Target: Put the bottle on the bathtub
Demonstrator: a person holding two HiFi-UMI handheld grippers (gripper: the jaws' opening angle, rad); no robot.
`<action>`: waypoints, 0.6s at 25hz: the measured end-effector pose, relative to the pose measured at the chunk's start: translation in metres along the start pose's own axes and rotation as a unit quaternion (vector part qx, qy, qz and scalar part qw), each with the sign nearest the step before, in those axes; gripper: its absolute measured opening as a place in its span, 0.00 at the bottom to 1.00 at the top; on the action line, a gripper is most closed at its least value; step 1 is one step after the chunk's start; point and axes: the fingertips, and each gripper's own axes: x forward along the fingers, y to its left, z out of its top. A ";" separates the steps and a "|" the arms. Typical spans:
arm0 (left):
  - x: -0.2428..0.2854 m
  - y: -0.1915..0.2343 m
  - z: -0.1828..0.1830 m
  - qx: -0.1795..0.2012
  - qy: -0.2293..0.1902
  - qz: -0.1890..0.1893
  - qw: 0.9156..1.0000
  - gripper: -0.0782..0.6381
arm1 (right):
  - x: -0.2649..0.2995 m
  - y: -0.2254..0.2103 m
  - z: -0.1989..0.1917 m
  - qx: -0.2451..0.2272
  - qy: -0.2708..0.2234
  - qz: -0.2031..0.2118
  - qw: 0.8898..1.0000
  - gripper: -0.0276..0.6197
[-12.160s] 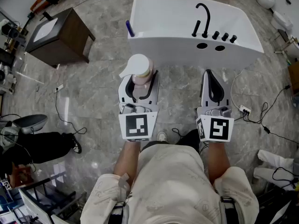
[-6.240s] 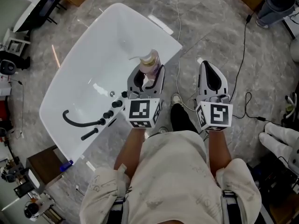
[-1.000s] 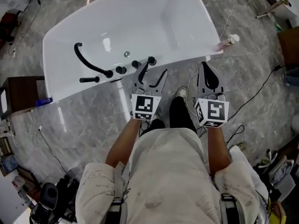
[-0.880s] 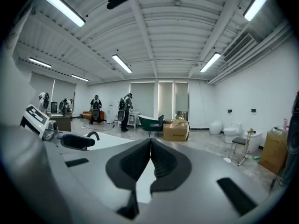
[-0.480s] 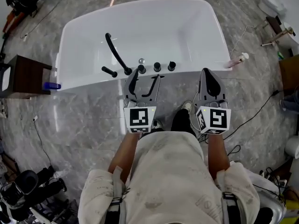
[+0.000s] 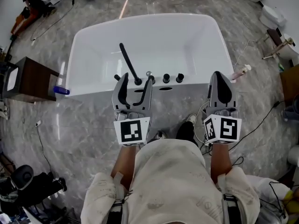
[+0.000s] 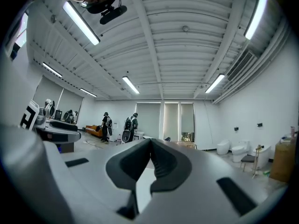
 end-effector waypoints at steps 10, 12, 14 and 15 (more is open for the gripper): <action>-0.003 0.011 0.004 -0.003 -0.010 0.007 1.000 0.46 | -0.006 0.008 0.004 -0.007 -0.007 -0.005 1.000 0.02; -0.004 0.009 0.005 -0.003 -0.011 0.003 1.000 0.45 | -0.007 0.004 0.004 -0.004 -0.007 -0.009 1.000 0.02; -0.004 0.004 0.004 0.003 -0.008 -0.005 1.000 0.40 | -0.009 0.001 0.003 -0.004 -0.006 -0.011 1.000 0.02; -0.004 0.002 0.004 0.007 -0.006 -0.009 1.000 0.37 | -0.010 0.001 0.003 -0.005 -0.005 -0.011 1.000 0.02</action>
